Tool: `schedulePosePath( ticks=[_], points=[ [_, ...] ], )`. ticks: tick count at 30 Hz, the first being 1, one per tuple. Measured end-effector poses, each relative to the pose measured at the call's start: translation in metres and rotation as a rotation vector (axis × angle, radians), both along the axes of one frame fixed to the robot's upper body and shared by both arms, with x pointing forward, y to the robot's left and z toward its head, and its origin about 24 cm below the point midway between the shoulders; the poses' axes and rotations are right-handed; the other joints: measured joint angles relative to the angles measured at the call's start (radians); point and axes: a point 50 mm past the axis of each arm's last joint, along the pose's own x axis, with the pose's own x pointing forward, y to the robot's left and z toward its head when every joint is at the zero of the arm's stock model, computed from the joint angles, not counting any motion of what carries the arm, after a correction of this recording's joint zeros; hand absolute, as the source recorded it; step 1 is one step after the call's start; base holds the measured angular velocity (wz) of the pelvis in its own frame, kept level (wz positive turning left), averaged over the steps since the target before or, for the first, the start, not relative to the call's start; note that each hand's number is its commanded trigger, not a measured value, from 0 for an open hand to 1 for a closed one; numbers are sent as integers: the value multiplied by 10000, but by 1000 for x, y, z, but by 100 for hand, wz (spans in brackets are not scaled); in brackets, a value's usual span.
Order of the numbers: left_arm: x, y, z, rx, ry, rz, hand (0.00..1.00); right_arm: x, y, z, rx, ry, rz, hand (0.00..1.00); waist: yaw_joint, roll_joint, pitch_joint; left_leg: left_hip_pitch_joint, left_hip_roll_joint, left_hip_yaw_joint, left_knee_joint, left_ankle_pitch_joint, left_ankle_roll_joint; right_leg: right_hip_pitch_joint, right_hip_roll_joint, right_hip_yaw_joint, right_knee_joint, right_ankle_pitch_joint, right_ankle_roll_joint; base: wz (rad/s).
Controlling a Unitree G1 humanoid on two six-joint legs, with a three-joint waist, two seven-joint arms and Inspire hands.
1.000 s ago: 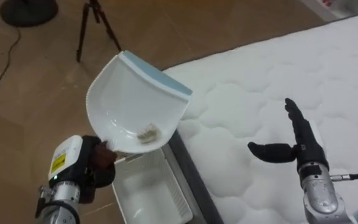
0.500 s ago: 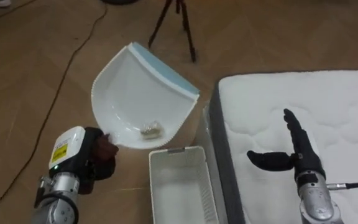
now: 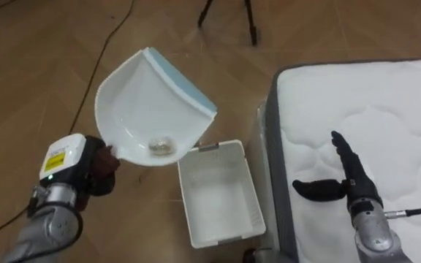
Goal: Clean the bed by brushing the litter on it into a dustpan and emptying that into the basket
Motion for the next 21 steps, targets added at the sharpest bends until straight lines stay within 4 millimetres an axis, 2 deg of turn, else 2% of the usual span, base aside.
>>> schedulePosePath(
  ticks=[2,3,4,5,8,12,14,17,19,21],
  points=[
    [7,1,7,1029,142,-674,100,-3,-8,-1,-239,125,-37,0,-399,272,78,-126,-160,34,-1,23,41,-241,-173,69,282,-128,56,9],
    [9,1,9,1211,147,-805,100,-3,-10,0,-348,133,-32,0,-486,381,104,-176,-182,85,4,24,47,-322,-232,62,366,-144,59,3],
    [12,1,11,1443,240,-1023,100,-3,-15,3,-542,76,0,0,-685,620,98,-299,-177,313,-14,34,65,-472,-327,44,461,-196,81,5],
    [14,1,13,1667,283,-1198,100,-2,-18,6,-755,-73,131,0,-893,770,101,-337,-161,678,-92,51,102,-600,-473,105,636,-323,111,9],
    [20,-6,15,2485,419,-1822,100,0,-16,9,-1018,-236,461,0,-1144,995,63,-288,-123,1337,-184,11,231,-823,-651,291,1050,-554,156,2],
    [18,-14,8,3113,927,-2469,100,8,-9,12,-1148,-424,827,0,-1423,1259,67,-307,-124,1565,-179,-18,273,-1016,-662,487,1266,-621,131,-12],
    [18,-21,5,3239,1229,-2901,100,13,-6,17,-1007,-711,887,0,-1604,1503,100,-283,-110,1685,-220,-17,273,-1028,-654,571,1255,-661,108,-7],
    [15,-25,-2,3582,1795,-3294,100,17,0,17,-1050,-766,1251,0,-1848,1696,87,-67,-128,2028,-389,-12,277,-1029,-643,881,1348,-776,130,-20],
    [15,-27,-4,4020,2107,-3563,100,19,3,18,-1057,-819,1382,0,-2024,1827,85,-5,-125,2106,-473,-5,280,-1009,-625,966,1353,-785,125,-17],
    [17,-30,-4,4411,2364,-3792,100,20,6,19,-1041,-876,1496,0,-2070,1868,86,91,-120,2218,-577,6,269,-1004,-619,1050,1366,-804,97,-12]
  ],
)
